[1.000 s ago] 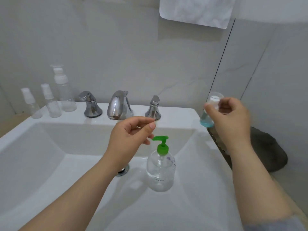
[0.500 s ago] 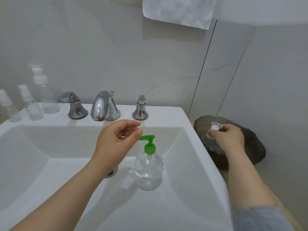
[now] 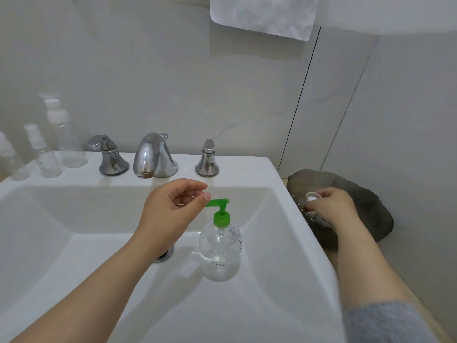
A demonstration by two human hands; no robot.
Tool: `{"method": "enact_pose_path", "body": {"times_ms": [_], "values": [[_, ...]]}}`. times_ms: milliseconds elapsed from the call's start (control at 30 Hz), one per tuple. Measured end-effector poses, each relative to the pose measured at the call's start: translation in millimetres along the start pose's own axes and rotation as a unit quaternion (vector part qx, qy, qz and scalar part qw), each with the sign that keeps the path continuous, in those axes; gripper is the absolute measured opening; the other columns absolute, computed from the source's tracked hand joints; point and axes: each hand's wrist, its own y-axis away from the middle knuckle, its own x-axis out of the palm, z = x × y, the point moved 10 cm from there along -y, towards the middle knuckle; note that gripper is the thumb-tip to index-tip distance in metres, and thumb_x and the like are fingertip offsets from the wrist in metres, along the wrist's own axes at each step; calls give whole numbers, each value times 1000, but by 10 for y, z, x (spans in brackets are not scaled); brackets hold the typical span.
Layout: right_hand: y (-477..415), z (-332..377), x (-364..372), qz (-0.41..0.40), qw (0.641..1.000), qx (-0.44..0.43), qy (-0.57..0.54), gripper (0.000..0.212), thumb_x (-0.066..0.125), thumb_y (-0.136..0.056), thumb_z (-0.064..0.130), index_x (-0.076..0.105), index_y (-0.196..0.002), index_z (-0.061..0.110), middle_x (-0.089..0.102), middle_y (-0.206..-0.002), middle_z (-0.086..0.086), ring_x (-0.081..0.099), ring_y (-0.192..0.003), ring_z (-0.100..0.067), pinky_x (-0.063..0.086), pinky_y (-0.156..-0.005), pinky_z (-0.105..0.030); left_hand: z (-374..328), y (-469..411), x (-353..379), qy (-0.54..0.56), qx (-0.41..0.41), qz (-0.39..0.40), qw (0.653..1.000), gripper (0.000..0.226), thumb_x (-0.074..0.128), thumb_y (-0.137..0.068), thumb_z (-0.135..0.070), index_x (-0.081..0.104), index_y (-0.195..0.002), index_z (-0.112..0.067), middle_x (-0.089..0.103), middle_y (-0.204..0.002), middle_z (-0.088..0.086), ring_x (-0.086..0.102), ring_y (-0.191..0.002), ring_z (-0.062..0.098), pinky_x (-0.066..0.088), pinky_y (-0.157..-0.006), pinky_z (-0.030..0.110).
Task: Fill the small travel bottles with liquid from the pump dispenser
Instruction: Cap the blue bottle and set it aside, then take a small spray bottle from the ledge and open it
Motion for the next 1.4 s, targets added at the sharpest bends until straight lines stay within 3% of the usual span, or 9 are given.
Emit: {"method": "enact_pose_path", "body": {"times_ms": [200,400,567,700,933,1033,1133,1267,1400], "values": [[212,450,-133,-47,990,-118,-60,53,74,-80,17,55,-129,18,59,-126,-1,53,-108,-18,44,-83,-31,-8,-5,-17,-2,1,-6,1000,12,71,-81,-15,71,-91,-22,72,-84,1,65,-74,14,55,-77,28],[941,1316,272,-41,944,-302,-128,42,73,-81,22,61,-120,20,62,-106,7,55,-97,-8,37,-79,-17,19,-38,-119,-18,-6,-36,999,11,71,-81,-18,71,-93,-19,71,-81,-1,65,-74,13,55,-77,29],[1257,1419,438,-74,928,-288,-224,28,68,-84,24,63,-111,23,63,-102,9,57,-95,-8,48,-85,-28,182,-106,-405,-45,-56,-74,995,31,69,-72,-42,69,-95,-22,69,-86,-1,66,-85,16,55,-80,34],[1349,1490,539,-53,921,-305,-238,22,69,-84,24,64,-105,23,64,-98,7,59,-89,-9,51,-83,-30,238,-32,-815,-72,-70,-161,982,17,68,-83,-26,67,-99,-19,67,-85,-6,64,-80,17,46,-68,21],[1910,1911,874,77,859,-427,-271,17,71,-84,18,66,-100,24,64,-90,10,61,-81,-11,51,-71,-22,335,154,-1470,-99,-87,-228,965,19,67,-83,-22,68,-101,-18,66,-91,-6,65,-90,18,53,-88,37],[2115,2037,1048,124,834,-466,-269,18,69,-83,20,66,-100,24,64,-90,10,61,-79,-11,51,-67,-22,312,111,-1854,-145,-63,-279,947,21,66,-83,-18,67,-104,-15,67,-92,-3,64,-88,14,52,-84,31],[2297,2151,1182,136,816,-485,-286,18,66,-81,23,65,-99,26,63,-89,13,61,-77,-12,51,-64,-22,282,105,-2221,-191,-38,-349,917,29,64,-83,-16,63,-111,-11,66,-101,-1,61,-90,12,42,-78,21],[2449,2299,1342,138,809,-484,-303,18,63,-82,26,65,-101,26,60,-89,16,61,-78,-10,48,-59,-16,471,153,-2716,-204,-63,-438,874,38,65,-83,-21,56,-118,-9,61,-116,6,57,-95,14,41,-85,24],[2412,2297,1387,134,814,-469,-316,15,66,-84,24,66,-99,27,61,-90,15,62,-79,-11,48,-58,-18,572,10,-2946,-222,-87,-444,864,45,64,-82,-21,54,-123,-4,60,-118,9,56,-108,23,42,-95,32]]}}
